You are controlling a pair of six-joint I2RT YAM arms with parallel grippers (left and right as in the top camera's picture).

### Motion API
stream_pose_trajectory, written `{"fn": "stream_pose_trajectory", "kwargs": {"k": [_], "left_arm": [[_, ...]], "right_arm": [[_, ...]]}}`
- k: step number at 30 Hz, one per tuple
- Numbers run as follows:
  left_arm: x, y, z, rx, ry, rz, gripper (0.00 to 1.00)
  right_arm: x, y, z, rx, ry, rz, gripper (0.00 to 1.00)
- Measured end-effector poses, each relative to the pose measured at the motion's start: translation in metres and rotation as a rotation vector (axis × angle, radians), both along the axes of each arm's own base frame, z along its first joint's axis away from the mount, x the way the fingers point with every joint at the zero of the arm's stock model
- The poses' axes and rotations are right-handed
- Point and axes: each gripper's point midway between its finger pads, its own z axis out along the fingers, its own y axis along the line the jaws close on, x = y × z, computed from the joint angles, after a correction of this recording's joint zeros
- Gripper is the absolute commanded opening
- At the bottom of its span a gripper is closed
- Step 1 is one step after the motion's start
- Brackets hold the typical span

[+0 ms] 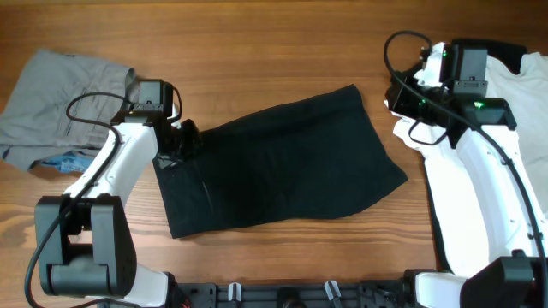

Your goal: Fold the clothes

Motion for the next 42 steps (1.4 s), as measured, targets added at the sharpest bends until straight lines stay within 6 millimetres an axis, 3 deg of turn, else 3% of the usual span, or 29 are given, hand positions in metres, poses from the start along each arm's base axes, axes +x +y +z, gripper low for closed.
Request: {"fn": "stream_pose_trajectory", "kwargs": {"k": [5, 9, 13, 16, 19, 22, 25, 30, 34, 36, 39, 42], "left_arm": [[0.006, -0.004, 0.002, -0.003, -0.033, -0.034, 0.04], [0.006, -0.005, 0.002, 0.005, -0.037, -0.049, 0.04], [0.007, -0.004, 0.002, 0.015, -0.041, -0.053, 0.04], [0.007, -0.002, 0.001, 0.024, -0.041, -0.051, 0.08], [0.007, 0.000, 0.001, 0.037, -0.042, -0.052, 0.17], [0.007, 0.002, 0.001, 0.048, -0.043, -0.052, 0.29], [0.007, 0.003, 0.000, 0.055, -0.041, -0.052, 0.33], [-0.006, 0.007, -0.003, 0.056, 0.015, -0.043, 0.41], [-0.021, 0.007, 0.000, 0.009, 0.071, -0.026, 0.18], [-0.025, 0.003, 0.004, -0.023, 0.080, -0.031, 0.04], [-0.026, -0.004, 0.005, -0.042, 0.081, -0.048, 0.04], [-0.026, -0.010, -0.001, -0.039, 0.063, -0.070, 0.04]], "right_arm": [[0.008, 0.034, -0.033, 0.030, 0.062, 0.101, 0.04], [0.013, 0.065, -0.094, 0.044, 0.174, 0.170, 0.04], [0.030, 0.073, -0.140, 0.086, 0.215, 0.120, 0.04], [0.056, 0.075, -0.158, 0.129, 0.159, 0.062, 0.10], [0.070, 0.073, -0.169, 0.155, 0.133, 0.019, 0.11], [0.071, 0.067, -0.171, 0.173, 0.152, -0.039, 0.15], [0.070, 0.059, -0.170, 0.185, 0.166, -0.066, 0.20], [0.049, 0.026, -0.159, 0.142, 0.233, -0.081, 0.26], [0.025, 0.011, -0.123, 0.096, 0.236, -0.030, 0.26], [0.005, 0.015, -0.097, 0.086, 0.246, 0.010, 0.14], [-0.035, 0.021, -0.082, 0.083, 0.346, 0.048, 0.07], [-0.080, 0.019, -0.095, 0.064, 0.539, 0.026, 0.05]]}}
